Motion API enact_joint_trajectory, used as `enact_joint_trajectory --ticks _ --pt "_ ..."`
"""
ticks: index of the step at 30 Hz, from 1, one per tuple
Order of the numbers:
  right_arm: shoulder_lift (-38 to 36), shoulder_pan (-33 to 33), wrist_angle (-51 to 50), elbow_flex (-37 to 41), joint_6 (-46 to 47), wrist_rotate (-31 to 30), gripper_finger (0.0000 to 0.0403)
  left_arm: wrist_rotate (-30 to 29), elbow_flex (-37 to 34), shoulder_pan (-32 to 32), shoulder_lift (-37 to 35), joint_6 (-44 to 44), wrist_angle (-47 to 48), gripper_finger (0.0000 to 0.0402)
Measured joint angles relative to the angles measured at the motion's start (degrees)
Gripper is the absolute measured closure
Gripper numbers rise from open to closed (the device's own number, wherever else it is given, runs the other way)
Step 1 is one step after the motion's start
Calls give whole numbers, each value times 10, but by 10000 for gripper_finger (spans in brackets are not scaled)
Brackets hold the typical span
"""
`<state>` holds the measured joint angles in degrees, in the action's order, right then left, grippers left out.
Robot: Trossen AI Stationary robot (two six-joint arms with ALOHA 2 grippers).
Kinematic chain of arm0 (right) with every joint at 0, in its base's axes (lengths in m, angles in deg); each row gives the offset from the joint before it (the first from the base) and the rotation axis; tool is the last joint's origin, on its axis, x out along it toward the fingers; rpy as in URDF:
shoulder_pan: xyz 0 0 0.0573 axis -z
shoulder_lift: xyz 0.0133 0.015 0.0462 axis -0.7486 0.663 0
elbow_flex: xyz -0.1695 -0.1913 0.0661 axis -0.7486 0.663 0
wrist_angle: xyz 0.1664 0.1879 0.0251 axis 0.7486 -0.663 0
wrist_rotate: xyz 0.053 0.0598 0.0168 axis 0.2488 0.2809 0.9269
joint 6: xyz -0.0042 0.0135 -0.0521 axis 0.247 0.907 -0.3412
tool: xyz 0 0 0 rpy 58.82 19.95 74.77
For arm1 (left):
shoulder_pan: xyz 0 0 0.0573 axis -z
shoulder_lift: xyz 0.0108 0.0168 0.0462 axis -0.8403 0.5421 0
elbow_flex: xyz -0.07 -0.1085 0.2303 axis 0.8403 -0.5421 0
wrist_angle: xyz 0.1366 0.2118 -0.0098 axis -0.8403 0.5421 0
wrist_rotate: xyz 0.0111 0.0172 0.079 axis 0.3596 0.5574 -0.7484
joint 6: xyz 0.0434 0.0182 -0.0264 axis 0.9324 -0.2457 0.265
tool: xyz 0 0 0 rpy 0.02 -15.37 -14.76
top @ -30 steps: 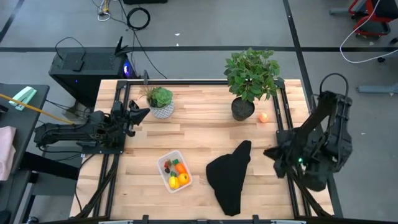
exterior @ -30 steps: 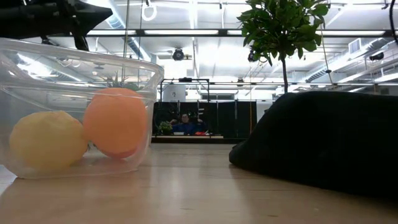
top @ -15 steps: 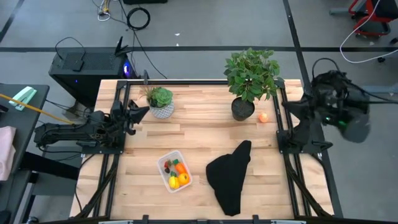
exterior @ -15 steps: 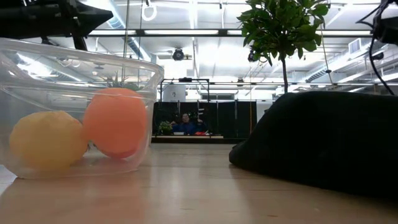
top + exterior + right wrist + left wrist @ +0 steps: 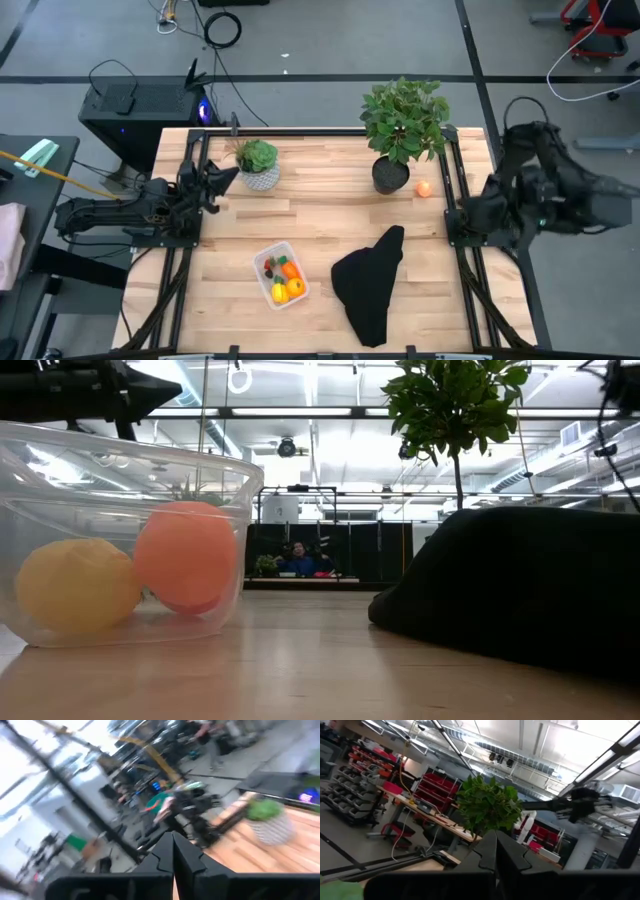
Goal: Pick and placing Produce into tupperware
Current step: Put the peach into the transparent bin
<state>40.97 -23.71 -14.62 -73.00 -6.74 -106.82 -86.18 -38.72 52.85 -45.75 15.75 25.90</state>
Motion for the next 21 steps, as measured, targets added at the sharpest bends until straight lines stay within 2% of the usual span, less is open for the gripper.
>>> enact_joint_trajectory --ticks 2,3,5,7,8,10,15,19,21 --pt "20 52 133 0 -141 99 400 -7 0 0 0 0 -1 393" --pt "29 87 202 1 -212 170 400 -10 0 0 0 0 -1 395" --pt "45 169 337 1 -344 350 400 -13 0 0 0 0 -1 397" --pt "54 244 412 1 -410 519 398 -13 0 0 0 0 -1 396" --pt "54 277 419 1 -421 575 398 -13 0 0 0 0 -1 394" --pt "45 325 382 0 -418 610 398 -13 0 0 0 1 -5 390" --pt "2 397 246 1 -413 612 397 -13 1 0 0 6 -9 395" --pt "-76 437 190 0 -455 612 399 -13 1 0 0 15 -9 395" --pt "-123 450 153 0 -455 593 399 -13 1 0 0 15 -11 390"
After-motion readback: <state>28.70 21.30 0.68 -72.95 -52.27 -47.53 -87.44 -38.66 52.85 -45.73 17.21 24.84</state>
